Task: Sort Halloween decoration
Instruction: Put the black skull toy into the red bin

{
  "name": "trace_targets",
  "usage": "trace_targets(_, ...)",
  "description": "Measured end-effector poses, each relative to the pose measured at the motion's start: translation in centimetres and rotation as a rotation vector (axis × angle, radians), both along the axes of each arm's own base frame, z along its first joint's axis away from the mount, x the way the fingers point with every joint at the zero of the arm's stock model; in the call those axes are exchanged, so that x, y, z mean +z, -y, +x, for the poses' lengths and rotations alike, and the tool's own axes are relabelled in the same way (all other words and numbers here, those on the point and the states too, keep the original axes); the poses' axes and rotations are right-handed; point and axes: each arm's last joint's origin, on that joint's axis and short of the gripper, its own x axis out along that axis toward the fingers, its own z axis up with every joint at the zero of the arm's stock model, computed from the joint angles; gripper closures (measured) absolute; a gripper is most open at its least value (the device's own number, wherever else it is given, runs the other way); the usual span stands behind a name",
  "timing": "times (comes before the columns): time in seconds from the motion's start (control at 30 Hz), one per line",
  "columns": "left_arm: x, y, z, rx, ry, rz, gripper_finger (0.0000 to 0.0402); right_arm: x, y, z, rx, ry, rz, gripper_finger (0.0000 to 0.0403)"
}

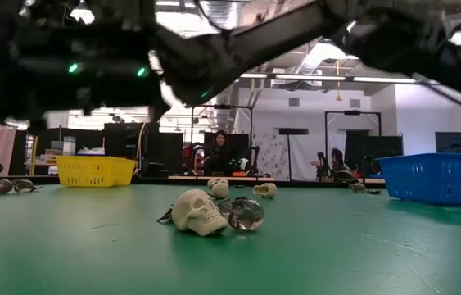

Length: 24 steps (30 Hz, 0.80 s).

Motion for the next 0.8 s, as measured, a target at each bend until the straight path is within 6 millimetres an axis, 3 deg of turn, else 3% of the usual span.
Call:
trace_targets(0.2,-0.1,0.0,0.0,-0.012,-0.005,-0.008,0.0310,-0.4,-0.4,-0.3,0.008,0.090,0.039,0.0291)
trace_targets(0.5,-0.1,0.0,0.0,-0.017,-0.004,-0.005,0.0310,-0.5,-1.5,-0.5,-0.005,0.114,-0.007,0.0291)
trace_targets(0.8,-0.1,0.0,0.0,-0.017,-0.002,-0.008,0.0310,-0.7,-1.4,-0.4,-0.037,0.116,-0.010,0.0287)
